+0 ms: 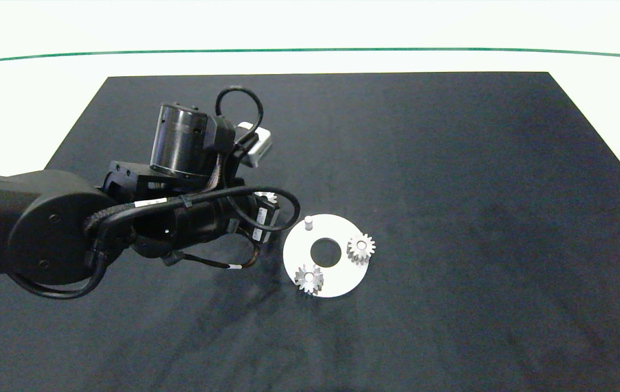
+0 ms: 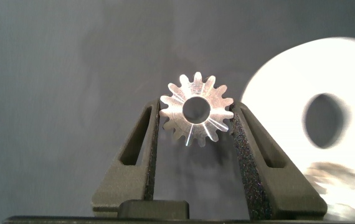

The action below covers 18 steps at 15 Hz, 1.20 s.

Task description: Install three planetary gears onto the carrier pins

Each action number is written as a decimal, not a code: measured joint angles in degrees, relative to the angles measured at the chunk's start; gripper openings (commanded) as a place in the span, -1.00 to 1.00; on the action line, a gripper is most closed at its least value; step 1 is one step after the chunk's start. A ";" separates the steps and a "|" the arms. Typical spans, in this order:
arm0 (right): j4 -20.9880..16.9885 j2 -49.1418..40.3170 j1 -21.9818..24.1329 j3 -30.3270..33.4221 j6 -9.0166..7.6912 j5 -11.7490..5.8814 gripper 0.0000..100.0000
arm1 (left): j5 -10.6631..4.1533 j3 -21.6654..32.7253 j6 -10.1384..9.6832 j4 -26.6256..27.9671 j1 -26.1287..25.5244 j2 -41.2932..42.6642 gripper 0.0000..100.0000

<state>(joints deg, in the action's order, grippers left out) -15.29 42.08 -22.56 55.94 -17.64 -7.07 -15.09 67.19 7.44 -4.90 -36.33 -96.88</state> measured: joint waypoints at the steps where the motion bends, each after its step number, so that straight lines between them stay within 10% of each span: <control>1: 0.00 -0.02 0.00 0.00 0.00 -0.01 1.00 | -0.01 0.89 0.16 1.27 -1.60 0.51 -0.44; 15: 0.07 -0.55 0.00 0.15 0.00 0.00 1.00 | -0.10 13.07 0.37 12.14 -7.05 -6.67 -0.44; 18: 0.07 -0.66 0.00 0.21 -0.02 0.00 1.00 | -3.45 12.74 0.11 11.97 -6.72 -7.75 -0.44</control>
<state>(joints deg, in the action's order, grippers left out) -15.21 41.42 -22.56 56.15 -17.66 -7.07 -18.54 79.93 7.55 7.07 -43.04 -104.63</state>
